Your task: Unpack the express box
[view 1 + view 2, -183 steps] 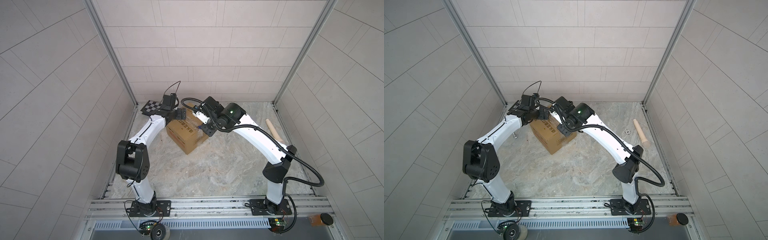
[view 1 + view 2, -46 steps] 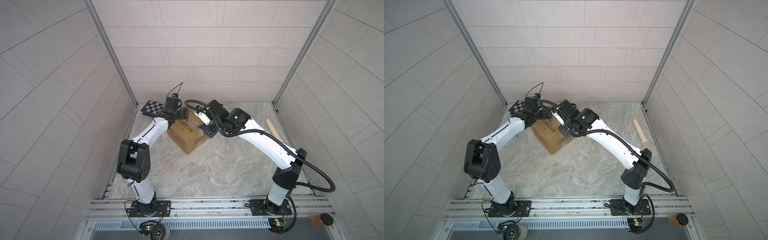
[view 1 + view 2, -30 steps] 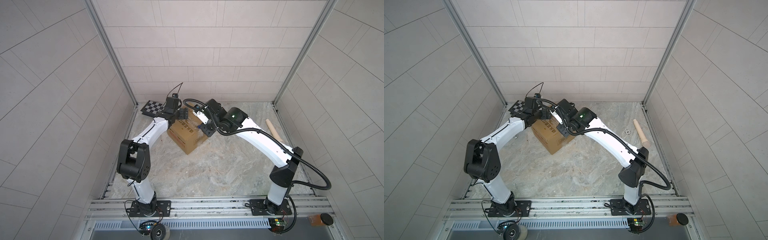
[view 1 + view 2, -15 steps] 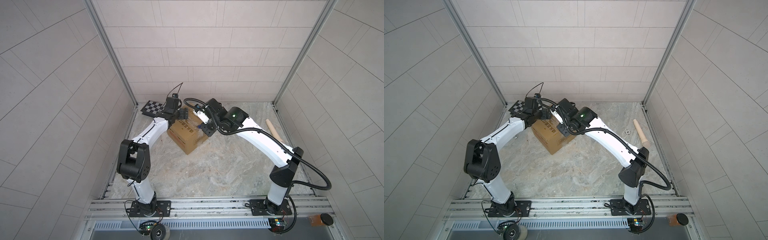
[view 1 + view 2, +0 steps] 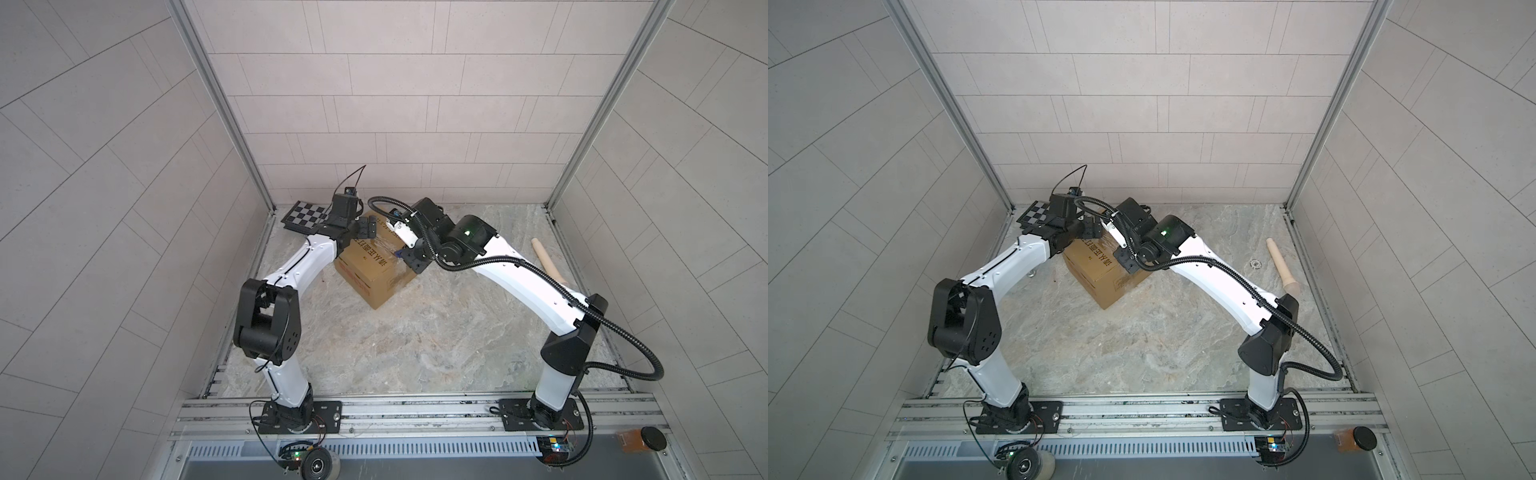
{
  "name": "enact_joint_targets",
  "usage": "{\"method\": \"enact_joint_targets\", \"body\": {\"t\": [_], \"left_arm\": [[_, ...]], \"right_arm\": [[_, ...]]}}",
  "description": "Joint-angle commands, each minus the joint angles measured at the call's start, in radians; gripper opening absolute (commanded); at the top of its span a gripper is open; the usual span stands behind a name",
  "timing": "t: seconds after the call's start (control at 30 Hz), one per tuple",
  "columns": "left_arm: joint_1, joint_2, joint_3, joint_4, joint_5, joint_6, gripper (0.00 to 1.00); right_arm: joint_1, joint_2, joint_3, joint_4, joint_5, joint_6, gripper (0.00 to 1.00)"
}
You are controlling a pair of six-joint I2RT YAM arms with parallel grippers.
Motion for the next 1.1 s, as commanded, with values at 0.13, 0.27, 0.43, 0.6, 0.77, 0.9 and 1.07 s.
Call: {"method": "enact_joint_targets", "body": {"t": [0.13, 0.27, 0.43, 0.6, 0.77, 0.9, 1.07], "left_arm": [[-0.032, 0.058, -0.049, -0.123, 0.084, -0.032, 0.99], [-0.031, 0.06, -0.048, -0.122, 0.083, -0.031, 0.99], [-0.031, 0.063, -0.051, -0.125, 0.075, -0.028, 0.99], [-0.032, 0.063, -0.051, -0.129, 0.064, -0.024, 0.99], [-0.031, 0.065, -0.045, -0.133, 0.069, -0.029, 0.99], [-0.032, 0.056, -0.03, -0.134, 0.084, -0.034, 0.99], [-0.025, 0.027, -0.002, -0.135, 0.135, -0.057, 0.99]], "right_arm": [[0.003, 0.107, -0.029, 0.038, -0.059, 0.019, 0.0], [-0.002, 0.065, -0.029, 0.03, -0.054, 0.017, 0.0], [-0.014, -0.022, -0.028, 0.023, -0.04, 0.013, 0.0], [-0.031, -0.129, -0.03, 0.001, 0.004, 0.011, 0.0], [-0.065, -0.238, -0.096, -0.013, 0.058, 0.02, 0.0], [-0.093, -0.321, -0.18, -0.001, 0.07, 0.045, 0.0], [-0.125, -0.393, -0.299, 0.029, 0.068, 0.08, 0.0]]}}
